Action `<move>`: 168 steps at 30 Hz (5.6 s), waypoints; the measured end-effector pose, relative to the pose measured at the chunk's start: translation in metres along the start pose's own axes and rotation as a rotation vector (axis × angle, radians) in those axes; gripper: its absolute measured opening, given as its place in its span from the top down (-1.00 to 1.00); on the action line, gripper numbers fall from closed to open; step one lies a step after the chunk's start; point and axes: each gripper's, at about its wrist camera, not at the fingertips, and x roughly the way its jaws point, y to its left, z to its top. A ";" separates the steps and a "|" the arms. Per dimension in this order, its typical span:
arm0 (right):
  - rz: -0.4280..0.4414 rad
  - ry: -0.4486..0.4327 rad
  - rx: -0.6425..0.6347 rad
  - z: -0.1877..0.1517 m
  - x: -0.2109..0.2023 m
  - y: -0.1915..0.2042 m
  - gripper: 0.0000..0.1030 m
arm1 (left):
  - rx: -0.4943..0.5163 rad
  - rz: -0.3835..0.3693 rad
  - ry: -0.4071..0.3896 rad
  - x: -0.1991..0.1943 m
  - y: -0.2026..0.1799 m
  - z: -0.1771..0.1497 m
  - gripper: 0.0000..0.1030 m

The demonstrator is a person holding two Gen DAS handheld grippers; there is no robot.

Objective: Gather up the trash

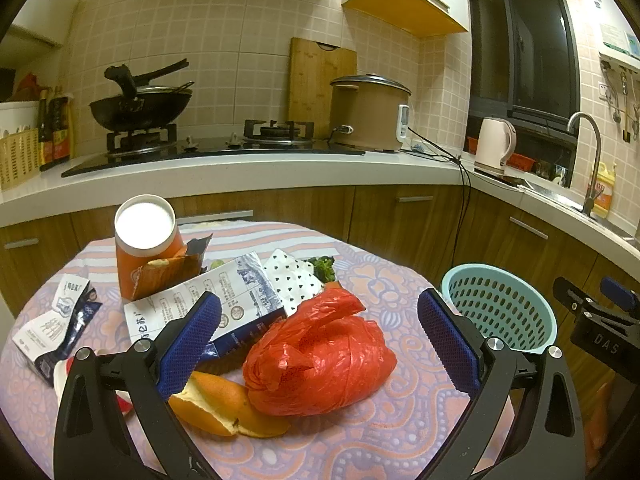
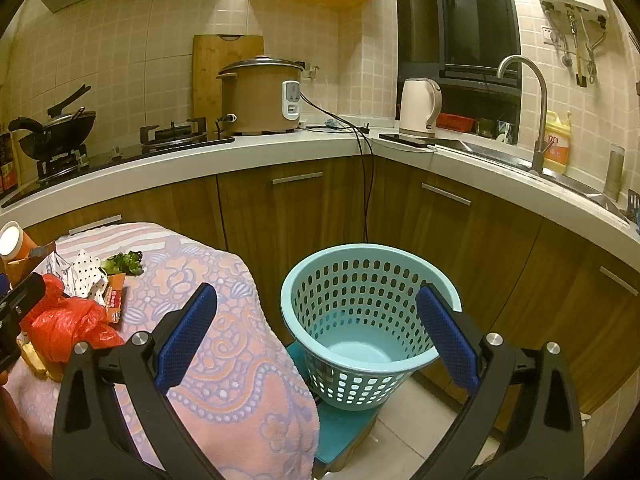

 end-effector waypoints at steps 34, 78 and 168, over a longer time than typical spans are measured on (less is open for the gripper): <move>0.270 0.036 -0.147 -0.006 -0.015 0.084 0.32 | -0.099 0.226 0.072 -0.065 0.084 -0.009 -0.85; 0.606 0.295 -0.264 -0.027 0.034 0.187 0.05 | -0.265 0.202 0.352 -0.034 0.162 -0.052 -0.82; 0.188 0.434 0.140 -0.015 0.160 -0.117 -0.14 | -0.019 -0.503 0.512 0.183 -0.203 -0.010 0.27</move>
